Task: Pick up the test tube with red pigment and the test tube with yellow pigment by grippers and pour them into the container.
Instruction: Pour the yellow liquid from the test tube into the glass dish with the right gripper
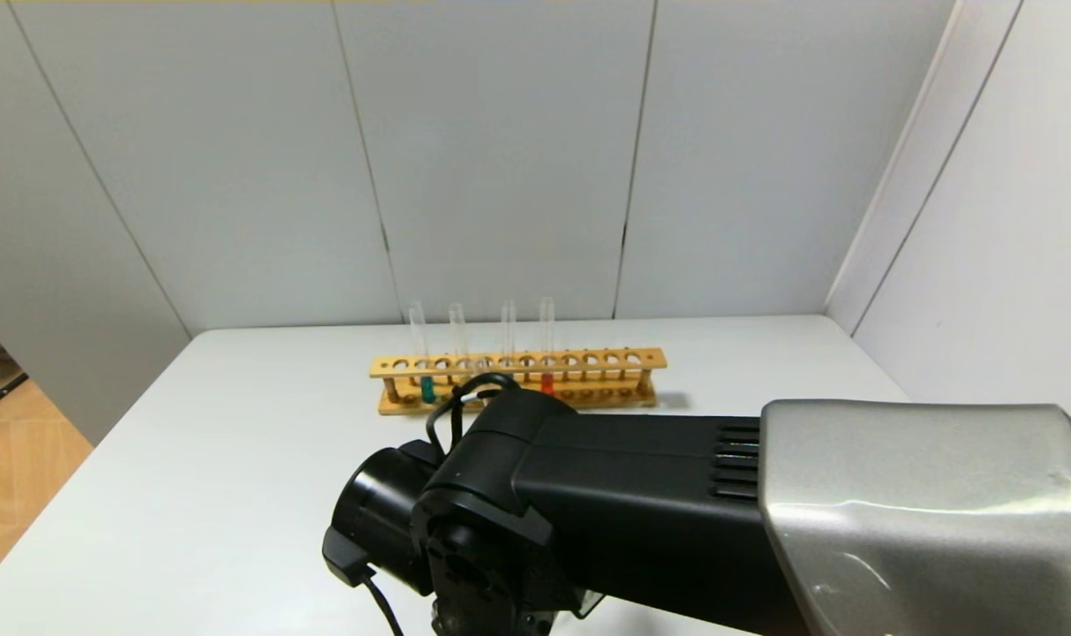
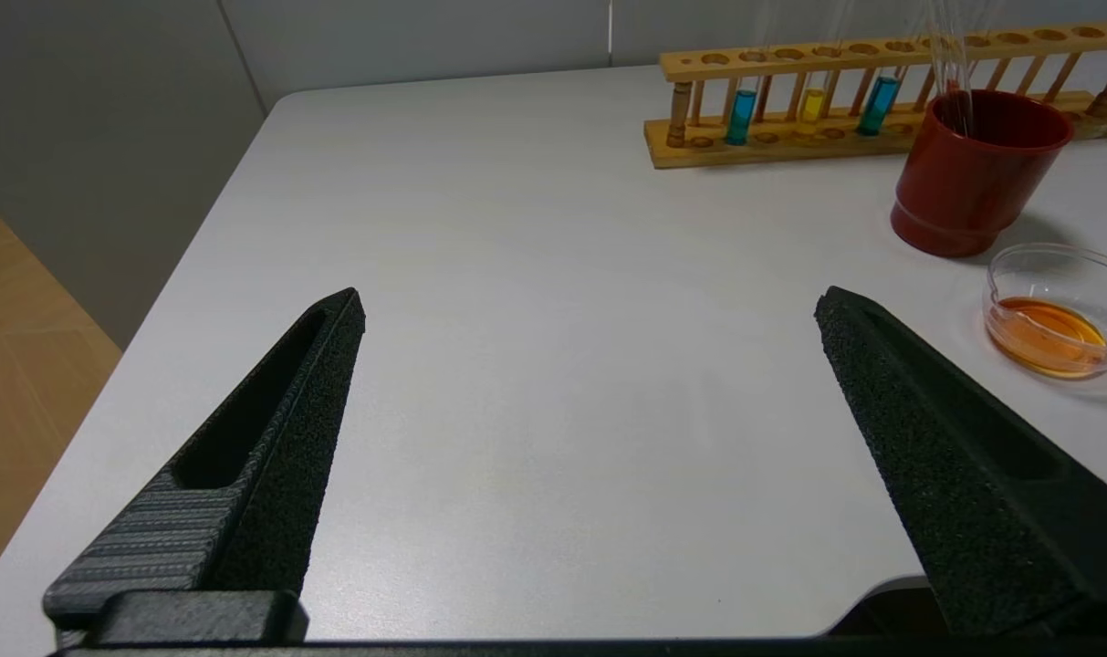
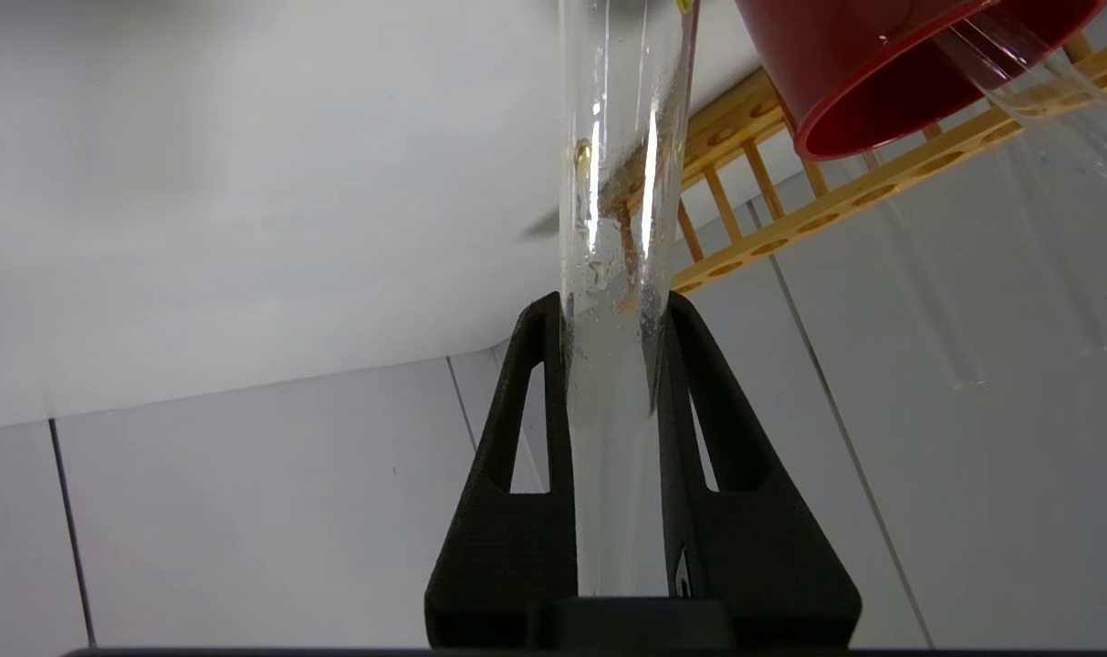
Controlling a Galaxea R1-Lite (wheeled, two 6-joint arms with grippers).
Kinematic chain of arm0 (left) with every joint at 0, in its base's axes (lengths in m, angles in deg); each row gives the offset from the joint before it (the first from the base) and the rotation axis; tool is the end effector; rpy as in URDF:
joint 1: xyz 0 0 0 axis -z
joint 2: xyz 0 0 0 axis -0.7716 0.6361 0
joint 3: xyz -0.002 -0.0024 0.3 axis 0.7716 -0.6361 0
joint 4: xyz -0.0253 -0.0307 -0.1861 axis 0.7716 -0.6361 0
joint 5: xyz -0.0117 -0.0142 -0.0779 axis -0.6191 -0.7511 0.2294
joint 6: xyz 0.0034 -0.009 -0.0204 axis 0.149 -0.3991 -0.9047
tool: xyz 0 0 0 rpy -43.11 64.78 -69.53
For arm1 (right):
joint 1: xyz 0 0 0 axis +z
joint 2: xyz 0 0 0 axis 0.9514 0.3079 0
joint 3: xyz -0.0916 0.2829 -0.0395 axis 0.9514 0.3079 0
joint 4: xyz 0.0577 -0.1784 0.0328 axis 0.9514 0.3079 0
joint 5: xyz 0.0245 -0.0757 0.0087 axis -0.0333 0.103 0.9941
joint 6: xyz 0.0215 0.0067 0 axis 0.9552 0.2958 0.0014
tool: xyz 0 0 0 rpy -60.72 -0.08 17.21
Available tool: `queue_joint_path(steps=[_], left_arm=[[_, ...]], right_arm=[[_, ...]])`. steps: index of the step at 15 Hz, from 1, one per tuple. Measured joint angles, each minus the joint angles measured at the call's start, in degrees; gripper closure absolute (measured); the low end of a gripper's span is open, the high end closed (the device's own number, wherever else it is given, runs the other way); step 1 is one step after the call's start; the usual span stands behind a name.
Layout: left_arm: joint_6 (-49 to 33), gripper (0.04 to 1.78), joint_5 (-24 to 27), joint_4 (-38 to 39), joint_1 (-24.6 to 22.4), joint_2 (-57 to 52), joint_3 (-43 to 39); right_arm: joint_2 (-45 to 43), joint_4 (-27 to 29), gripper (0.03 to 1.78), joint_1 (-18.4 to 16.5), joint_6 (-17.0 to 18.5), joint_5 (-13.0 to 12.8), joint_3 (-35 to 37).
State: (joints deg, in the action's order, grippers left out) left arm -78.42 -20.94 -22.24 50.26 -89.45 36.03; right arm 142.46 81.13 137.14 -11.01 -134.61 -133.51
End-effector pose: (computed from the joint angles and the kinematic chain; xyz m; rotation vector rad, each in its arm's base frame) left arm -0.0228 -0.0004 0.0753 0.0182 0.0002 -0.0082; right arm 0.1883 0.3671 0.1204 -2.2560 0.6617 0.8244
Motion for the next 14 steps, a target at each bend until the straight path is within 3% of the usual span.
queue_joint_path(steps=[14], left_arm=[[0.01, 0.07, 0.00, 0.00, 0.00, 0.00, 0.00]], right_arm=[[0.84, 1.77, 1.53, 0.55, 0.07, -0.02, -0.94]])
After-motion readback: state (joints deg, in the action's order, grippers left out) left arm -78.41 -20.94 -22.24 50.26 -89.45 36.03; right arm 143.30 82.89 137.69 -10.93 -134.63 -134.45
